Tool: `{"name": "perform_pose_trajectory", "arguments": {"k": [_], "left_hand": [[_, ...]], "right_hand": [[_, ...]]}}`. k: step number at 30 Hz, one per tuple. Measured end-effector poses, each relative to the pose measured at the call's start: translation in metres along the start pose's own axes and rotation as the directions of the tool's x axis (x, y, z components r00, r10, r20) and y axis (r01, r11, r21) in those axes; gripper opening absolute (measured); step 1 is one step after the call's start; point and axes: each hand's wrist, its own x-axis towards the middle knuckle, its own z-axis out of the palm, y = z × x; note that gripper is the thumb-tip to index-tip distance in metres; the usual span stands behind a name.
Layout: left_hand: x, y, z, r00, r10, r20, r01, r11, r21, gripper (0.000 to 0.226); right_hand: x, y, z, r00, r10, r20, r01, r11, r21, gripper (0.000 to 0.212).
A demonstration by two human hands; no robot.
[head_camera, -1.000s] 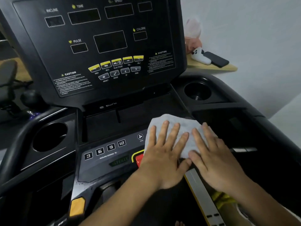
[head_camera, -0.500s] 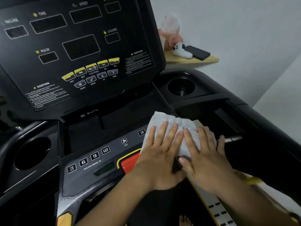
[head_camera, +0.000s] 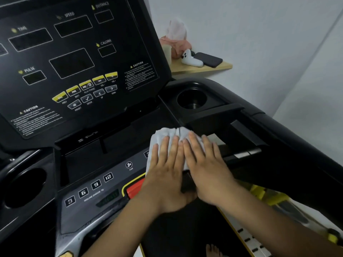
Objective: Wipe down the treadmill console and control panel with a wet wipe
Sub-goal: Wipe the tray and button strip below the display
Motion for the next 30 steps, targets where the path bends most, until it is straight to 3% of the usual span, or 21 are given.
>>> {"name": "perform_pose_trajectory", "arguments": {"k": [4,7,11,16,22,25,30], "left_hand": [[0.011,0.0,-0.005,0.998,-0.063,-0.018,0.063,0.998,0.014,0.12],[-0.023,0.002,0.015,0.997,0.037,-0.073,-0.034,0.999,0.039,0.118],[-0.039,-0.002,0.02,0.999,0.022,0.023,-0.024,0.995,0.093,0.122],[-0.003,-0.008,-0.007,0.992,-0.128,-0.01,0.128,0.991,0.042,0.117],[-0.049,-0.003,0.019,1.0,0.0,-0.01,0.0,1.0,0.016,0.119],[-0.041,-0.002,0.015,1.0,-0.001,0.016,-0.001,0.997,0.071,0.116],[0.001,-0.015,-0.017,0.995,-0.095,0.006,0.095,0.995,0.006,0.11]], "right_hand": [[0.011,0.0,-0.005,0.999,-0.021,-0.027,0.022,0.999,0.036,0.121],[-0.021,0.0,0.015,0.994,-0.097,-0.041,0.096,0.995,-0.017,0.122],[-0.026,0.008,0.022,0.985,-0.165,-0.054,0.163,0.986,-0.025,0.123],[0.028,0.002,-0.011,0.99,-0.14,-0.033,0.143,0.986,0.083,0.12],[-0.024,0.009,-0.004,0.984,-0.173,0.033,0.171,0.984,0.038,0.116],[-0.013,0.017,-0.005,0.985,-0.169,0.045,0.166,0.984,0.068,0.117],[0.046,0.005,-0.017,0.991,-0.133,-0.006,0.132,0.98,0.146,0.125]]}}
